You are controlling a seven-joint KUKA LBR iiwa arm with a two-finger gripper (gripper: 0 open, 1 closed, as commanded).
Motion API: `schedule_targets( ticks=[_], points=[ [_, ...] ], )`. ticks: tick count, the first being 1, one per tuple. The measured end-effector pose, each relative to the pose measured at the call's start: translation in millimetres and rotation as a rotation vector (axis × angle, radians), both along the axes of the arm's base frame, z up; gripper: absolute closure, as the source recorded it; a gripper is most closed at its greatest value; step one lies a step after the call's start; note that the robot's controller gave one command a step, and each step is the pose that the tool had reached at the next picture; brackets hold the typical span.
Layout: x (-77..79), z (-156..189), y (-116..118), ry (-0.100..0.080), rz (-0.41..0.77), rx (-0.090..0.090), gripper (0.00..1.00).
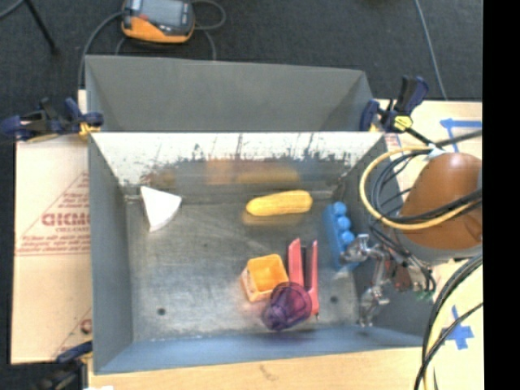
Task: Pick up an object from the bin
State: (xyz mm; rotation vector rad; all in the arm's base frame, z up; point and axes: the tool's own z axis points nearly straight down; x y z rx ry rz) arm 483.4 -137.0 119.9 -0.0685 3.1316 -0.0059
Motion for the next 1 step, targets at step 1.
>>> schedule_targets(
  ticks=[1],
  points=[
    [19.1,-47.5,3.9,0.004,0.016,0.002,0.0]
  ],
)
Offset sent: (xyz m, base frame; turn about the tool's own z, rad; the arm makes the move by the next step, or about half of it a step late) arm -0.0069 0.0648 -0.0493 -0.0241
